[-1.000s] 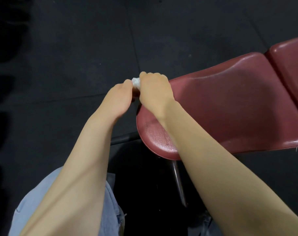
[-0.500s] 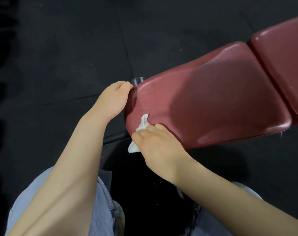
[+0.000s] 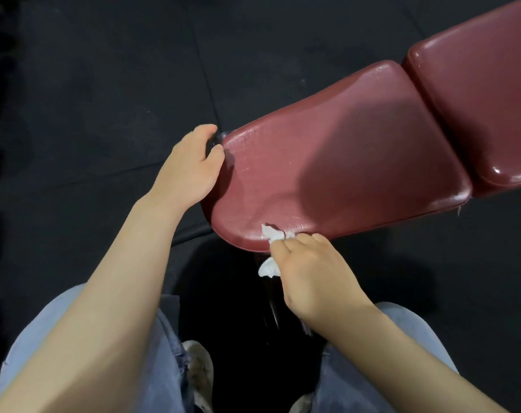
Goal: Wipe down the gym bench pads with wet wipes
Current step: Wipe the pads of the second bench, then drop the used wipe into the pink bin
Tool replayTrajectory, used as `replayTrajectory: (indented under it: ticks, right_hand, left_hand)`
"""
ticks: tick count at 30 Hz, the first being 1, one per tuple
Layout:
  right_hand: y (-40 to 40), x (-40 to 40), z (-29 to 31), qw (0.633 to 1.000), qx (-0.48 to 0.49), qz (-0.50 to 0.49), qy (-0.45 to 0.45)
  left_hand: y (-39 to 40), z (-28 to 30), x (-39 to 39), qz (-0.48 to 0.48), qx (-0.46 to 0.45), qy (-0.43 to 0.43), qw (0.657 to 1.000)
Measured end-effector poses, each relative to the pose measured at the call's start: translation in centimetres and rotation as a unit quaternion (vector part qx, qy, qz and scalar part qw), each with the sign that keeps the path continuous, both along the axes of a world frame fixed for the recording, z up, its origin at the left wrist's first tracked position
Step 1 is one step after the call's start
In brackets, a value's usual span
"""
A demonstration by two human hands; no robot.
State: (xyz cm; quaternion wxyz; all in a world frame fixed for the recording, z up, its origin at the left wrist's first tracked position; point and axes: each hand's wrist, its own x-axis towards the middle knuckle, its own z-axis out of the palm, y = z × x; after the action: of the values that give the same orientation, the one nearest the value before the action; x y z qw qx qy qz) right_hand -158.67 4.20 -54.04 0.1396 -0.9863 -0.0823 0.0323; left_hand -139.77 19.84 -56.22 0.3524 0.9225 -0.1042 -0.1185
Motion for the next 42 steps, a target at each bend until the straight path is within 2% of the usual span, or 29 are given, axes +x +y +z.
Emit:
replayTrajectory:
  ticks: [3, 6, 9, 12, 19, 24, 30, 33, 37, 42]
  right_hand:
    - [-0.9, -0.5, 1.3, 0.998, 0.013, -0.058, 0.024]
    - [-2.5, -0.8, 3.0, 0.989, 0.050, -0.137, 0.018]
    - [-4.2, -1.8, 4.4, 0.974, 0.081, -0.208, 0.047]
    - [-6.0, -3.3, 6.5, 0.956, 0.118, -0.264, 0.055]
    - [-10.9, -9.8, 13.0, 0.917, 0.108, -0.371, 0.101]
    - [-14.3, -16.8, 19.5, 0.878, 0.115, -0.439, 0.153]
    - [-17.6, -26.1, 28.2, 0.833, 0.143, -0.511, 0.157]
    - [-19.1, -30.9, 32.0, 0.789, 0.196, -0.559, 0.162]
    - [-20.4, -36.6, 36.0, 0.693, 0.297, -0.647, 0.114]
    - [-21.9, -42.3, 39.8, 0.611, 0.319, -0.720, 0.081]
  left_hand:
    - [-0.3, 0.8, -1.6, -0.035, 0.032, -0.080, 0.996]
    - [-0.4, 1.9, -3.7, -0.055, 0.036, -0.108, 0.992]
    - [-1.2, 3.4, -5.6, -0.112, 0.070, -0.129, 0.983]
    - [-3.0, 5.8, -7.1, -0.154, 0.095, -0.122, 0.976]
    - [-8.7, 12.9, -11.7, -0.258, 0.144, -0.073, 0.953]
    - [-13.1, 18.9, -16.2, -0.351, 0.208, -0.045, 0.912]
    - [-18.5, 26.9, -22.0, -0.434, 0.223, -0.033, 0.872]
    - [-20.8, 30.2, -24.7, -0.479, 0.241, -0.038, 0.843]
    - [-23.8, 33.8, -28.5, -0.516, 0.255, -0.041, 0.817]
    - [-28.9, 37.3, -33.1, -0.561, 0.232, -0.038, 0.794]
